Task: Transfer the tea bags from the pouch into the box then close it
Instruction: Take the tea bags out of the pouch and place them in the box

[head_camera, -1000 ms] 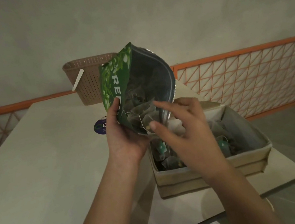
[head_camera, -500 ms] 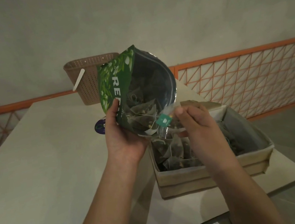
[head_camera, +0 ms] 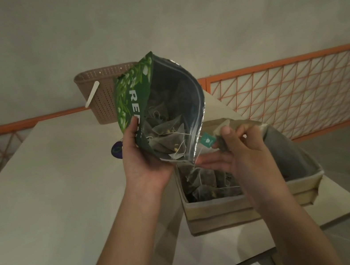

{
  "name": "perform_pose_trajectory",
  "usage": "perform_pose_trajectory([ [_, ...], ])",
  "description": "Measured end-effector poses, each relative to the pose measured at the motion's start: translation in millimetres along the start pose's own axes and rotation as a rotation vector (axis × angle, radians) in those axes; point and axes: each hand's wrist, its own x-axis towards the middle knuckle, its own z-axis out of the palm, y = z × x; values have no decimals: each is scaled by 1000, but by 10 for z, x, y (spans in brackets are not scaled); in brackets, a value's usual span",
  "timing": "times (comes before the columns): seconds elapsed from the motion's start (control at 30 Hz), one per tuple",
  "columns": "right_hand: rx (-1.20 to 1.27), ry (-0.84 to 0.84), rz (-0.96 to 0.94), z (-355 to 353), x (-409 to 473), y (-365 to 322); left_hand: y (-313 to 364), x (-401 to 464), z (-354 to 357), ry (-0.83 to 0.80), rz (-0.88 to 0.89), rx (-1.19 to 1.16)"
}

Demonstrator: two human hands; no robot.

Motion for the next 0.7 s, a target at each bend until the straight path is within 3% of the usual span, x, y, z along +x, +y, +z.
perform_pose_trajectory([
  [0.17,-124,-9,-82,-89,19,27,9,-24,29,-2,-8,-3],
  [0.3,-587,32,-237,-145,66,87,3,-21,33,-7,-1,13],
  [0.43,-816,-18,-274,-163,77,115,-2,-29,48,-9,-9,17],
  [0.7,-657,-50,-191,-99,19,39,21,1,22,-23,-19,21],
])
